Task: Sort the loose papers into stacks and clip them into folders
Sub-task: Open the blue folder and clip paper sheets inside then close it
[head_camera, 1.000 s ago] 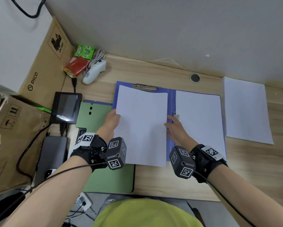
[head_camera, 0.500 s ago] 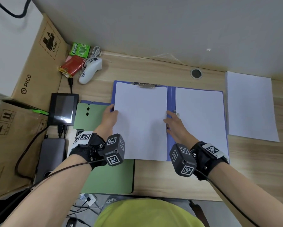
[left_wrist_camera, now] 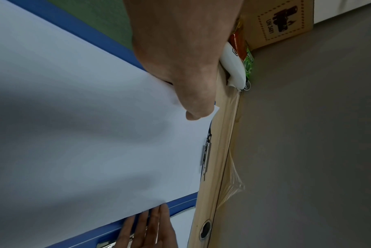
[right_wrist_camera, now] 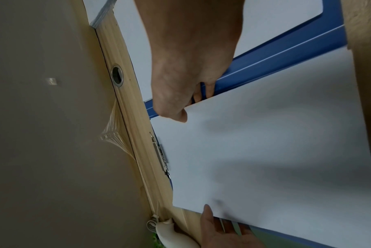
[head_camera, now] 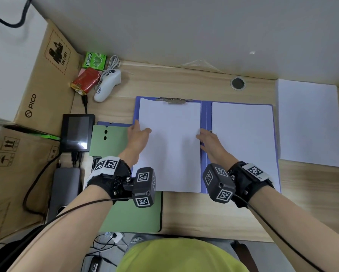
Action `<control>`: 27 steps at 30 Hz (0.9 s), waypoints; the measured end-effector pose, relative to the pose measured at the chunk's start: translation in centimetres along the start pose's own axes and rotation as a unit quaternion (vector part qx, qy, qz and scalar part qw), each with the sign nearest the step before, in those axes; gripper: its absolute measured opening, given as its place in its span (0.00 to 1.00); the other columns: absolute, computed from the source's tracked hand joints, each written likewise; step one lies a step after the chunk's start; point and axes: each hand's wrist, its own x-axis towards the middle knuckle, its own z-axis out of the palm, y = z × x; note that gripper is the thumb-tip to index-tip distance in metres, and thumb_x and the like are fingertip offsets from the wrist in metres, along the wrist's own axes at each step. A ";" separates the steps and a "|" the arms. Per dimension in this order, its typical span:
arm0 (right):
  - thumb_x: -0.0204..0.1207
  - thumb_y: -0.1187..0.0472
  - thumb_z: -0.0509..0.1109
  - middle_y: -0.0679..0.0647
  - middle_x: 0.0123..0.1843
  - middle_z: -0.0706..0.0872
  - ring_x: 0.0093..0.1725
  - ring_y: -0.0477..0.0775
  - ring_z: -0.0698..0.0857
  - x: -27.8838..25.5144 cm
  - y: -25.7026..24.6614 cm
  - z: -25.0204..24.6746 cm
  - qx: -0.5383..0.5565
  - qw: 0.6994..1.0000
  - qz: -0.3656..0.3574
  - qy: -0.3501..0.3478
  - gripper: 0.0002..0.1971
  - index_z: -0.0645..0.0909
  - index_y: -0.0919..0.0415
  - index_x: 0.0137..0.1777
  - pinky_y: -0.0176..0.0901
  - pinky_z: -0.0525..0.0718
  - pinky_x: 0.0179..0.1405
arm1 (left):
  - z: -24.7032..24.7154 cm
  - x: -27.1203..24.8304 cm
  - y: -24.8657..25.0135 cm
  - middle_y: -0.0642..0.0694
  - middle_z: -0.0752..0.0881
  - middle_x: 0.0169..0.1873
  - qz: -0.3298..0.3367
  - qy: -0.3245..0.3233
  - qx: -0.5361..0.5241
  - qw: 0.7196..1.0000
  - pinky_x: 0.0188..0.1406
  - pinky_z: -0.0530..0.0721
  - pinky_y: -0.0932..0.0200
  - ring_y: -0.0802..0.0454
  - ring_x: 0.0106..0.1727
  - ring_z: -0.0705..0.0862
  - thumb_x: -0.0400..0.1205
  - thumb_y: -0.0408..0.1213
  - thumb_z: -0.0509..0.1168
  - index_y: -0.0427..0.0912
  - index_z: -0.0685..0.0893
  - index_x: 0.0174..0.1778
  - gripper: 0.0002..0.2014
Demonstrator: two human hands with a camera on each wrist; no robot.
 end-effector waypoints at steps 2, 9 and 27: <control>0.82 0.64 0.60 0.66 0.77 0.68 0.77 0.62 0.69 0.1 -0.2 0.0 -0.006 1.000 0.000 -0.009 0.24 0.66 0.69 0.77 0.54 0.62 0.81 | 0.1 -0.1 0.2 0.47 0.48 0.84 -0.001 0.005 0.009 1.000 0.77 0.60 0.49 0.49 0.83 0.55 0.87 0.40 0.56 0.45 0.46 0.86 0.34; 0.85 0.61 0.58 0.49 0.86 0.53 0.84 0.51 0.56 -0.6 -0.9 -1.4 0.022 0.996 -0.023 -0.083 0.32 0.47 0.53 0.85 0.54 0.56 0.83 | 0.5 0.2 1.1 0.48 0.47 0.85 0.003 0.028 0.026 0.999 0.81 0.56 0.43 0.47 0.85 0.49 0.86 0.39 0.57 0.45 0.44 0.86 0.36; 0.84 0.53 0.60 0.55 0.38 0.88 0.31 0.57 0.89 1.1 0.1 -10.5 0.053 0.997 0.051 0.019 0.12 0.80 0.60 0.48 0.40 0.79 0.29 | 9.8 2.5 8.4 0.46 0.88 0.43 0.062 -0.137 0.030 0.988 0.34 0.82 0.58 0.48 0.31 0.83 0.85 0.33 0.54 0.56 0.58 0.82 0.29</control>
